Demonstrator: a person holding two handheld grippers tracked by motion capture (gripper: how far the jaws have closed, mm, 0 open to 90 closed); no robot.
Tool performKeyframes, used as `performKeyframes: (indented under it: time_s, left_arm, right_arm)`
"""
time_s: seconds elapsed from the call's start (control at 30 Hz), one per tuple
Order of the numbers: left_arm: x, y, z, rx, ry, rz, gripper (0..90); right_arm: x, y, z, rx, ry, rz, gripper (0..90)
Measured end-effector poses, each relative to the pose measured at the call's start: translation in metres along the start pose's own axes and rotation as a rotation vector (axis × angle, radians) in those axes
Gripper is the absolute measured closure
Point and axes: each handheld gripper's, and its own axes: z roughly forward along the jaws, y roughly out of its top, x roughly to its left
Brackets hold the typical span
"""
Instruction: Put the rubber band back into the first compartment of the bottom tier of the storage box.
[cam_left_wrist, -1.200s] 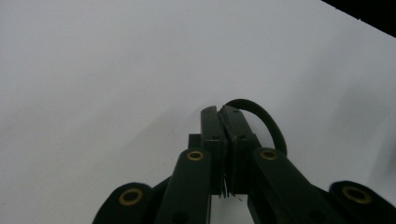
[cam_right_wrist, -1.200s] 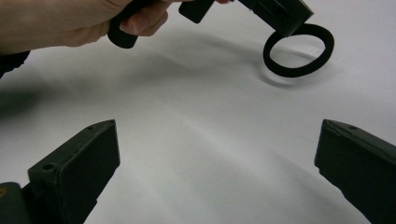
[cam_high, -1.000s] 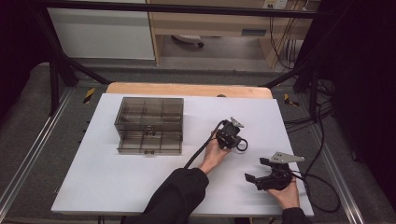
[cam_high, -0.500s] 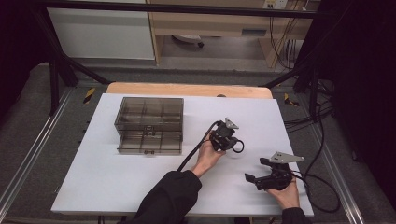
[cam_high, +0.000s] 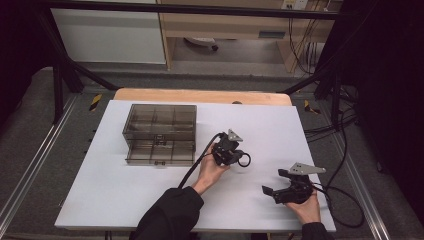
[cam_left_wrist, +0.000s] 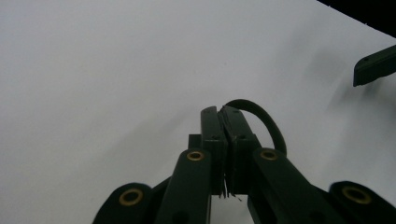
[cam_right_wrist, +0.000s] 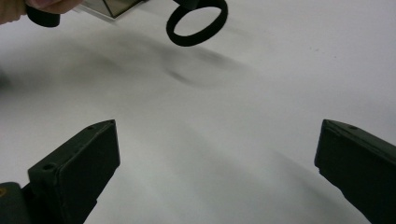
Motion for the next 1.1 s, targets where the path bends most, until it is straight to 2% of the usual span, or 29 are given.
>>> performKeyframes:
  time_s: [0.37,0.7,1.1]
  left_arm:
    - [0.006,-0.015,-0.031,-0.02,0.017,-0.006,87.4]
    - [0.014,-0.036,-0.056,-0.028,0.026,-0.017,87.3]
    - [0.028,-0.061,-0.085,-0.047,0.046,-0.053,87.3]
  right_arm:
    - [0.0,0.0,0.0,0.001,-0.002,0.001,0.7]
    - [0.0,0.0,0.0,0.004,-0.004,0.001,0.7]
    - [0.0,0.0,0.0,0.003,-0.006,0.003,0.7]
